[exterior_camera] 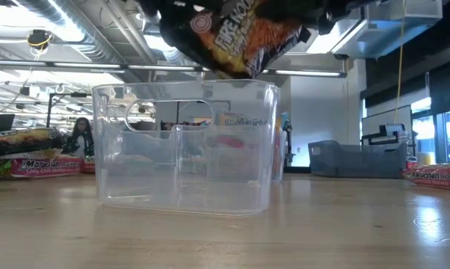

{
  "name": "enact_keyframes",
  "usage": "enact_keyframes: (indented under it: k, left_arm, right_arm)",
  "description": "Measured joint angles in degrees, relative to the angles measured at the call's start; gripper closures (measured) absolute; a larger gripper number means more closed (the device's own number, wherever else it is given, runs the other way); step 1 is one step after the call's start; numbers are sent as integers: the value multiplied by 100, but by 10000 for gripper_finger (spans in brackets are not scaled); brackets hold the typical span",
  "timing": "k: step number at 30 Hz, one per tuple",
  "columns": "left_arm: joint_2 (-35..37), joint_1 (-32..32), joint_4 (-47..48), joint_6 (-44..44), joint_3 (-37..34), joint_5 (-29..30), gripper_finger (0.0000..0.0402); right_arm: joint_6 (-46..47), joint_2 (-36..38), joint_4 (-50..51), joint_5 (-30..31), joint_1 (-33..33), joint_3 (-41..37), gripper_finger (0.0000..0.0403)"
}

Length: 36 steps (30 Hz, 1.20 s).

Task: Sort Maruchan noodles
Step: Put the black noodle pack into the bottom transparent bin

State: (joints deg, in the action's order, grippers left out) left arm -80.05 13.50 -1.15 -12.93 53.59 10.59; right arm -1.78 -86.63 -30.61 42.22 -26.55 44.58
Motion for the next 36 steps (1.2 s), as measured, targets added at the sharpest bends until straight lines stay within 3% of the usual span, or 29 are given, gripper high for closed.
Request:
enact_keyframes:
  k: [8, 17, 22, 29, 36]
  left_arm:
    - [-24, -135, -6, 5, -3, -111, 177]
    - [-21, -165, -9, 152, -3, -156, 273]
    - [-21, -165, -7, 302, -3, -152, 295]
    - [80, -167, 152, 554, -3, -61, 299]
    - [390, -110, 682, 1378, -3, -118, 300]
  right_arm:
    - [-2, -55, -76, 16, 7, 0, 339]
    - [129, -55, -266, -125, 0, 0, 338]
    - [143, -55, -279, -122, -2, 0, 336]
    - [126, 81, -119, -221, -62, 0, 263]
    - [290, 854, 1215, -277, -516, 11, 195]
